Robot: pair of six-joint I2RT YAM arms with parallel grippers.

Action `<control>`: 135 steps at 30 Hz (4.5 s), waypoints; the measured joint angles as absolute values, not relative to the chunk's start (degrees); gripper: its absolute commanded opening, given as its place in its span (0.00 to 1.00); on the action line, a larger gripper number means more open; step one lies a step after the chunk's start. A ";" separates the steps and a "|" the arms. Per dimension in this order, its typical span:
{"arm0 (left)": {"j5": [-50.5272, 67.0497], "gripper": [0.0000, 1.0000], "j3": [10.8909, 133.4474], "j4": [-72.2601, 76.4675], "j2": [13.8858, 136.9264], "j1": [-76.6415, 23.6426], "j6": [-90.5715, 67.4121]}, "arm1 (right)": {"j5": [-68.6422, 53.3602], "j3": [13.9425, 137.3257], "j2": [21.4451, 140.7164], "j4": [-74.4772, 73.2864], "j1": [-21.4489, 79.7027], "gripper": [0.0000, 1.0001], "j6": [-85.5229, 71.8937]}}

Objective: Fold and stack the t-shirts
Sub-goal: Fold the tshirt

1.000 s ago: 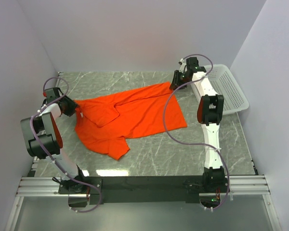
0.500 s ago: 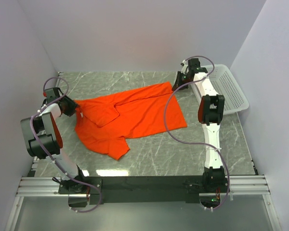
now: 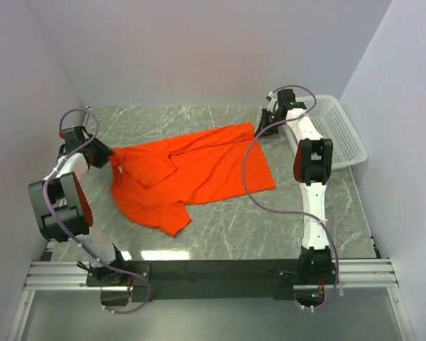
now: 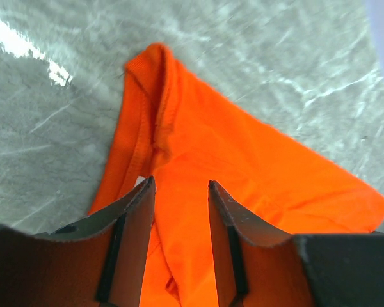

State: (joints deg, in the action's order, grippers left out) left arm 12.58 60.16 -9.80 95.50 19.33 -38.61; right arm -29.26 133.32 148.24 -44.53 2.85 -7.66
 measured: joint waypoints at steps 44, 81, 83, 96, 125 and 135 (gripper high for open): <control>6.66 0.74 47.20 -45.67 40.84 12.82 -45.17 | -14.35 63.26 97.01 -15.38 70.08 0.60 51.77; 11.81 0.73 47.31 -46.54 36.67 11.16 -40.88 | -22.98 89.21 119.63 -14.15 46.89 0.28 1.26; 15.44 0.70 44.51 -44.16 37.04 11.16 -40.66 | -22.98 89.71 121.21 -15.81 46.89 0.34 0.21; 22.46 0.60 38.65 -30.74 53.69 -2.22 -43.75 | -25.21 93.56 121.54 -19.62 42.61 0.48 3.62; -8.14 0.49 65.58 -32.25 100.33 -27.73 -33.19 | -45.10 87.37 105.43 -34.13 23.40 0.49 22.76; -11.99 0.46 67.53 -34.00 102.35 -28.56 -31.86 | -46.44 87.00 105.45 -34.20 22.70 0.49 22.13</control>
State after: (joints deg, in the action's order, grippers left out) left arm -11.99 67.53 -34.00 102.35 -28.56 -31.86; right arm -46.44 87.00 105.45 -34.20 22.70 22.13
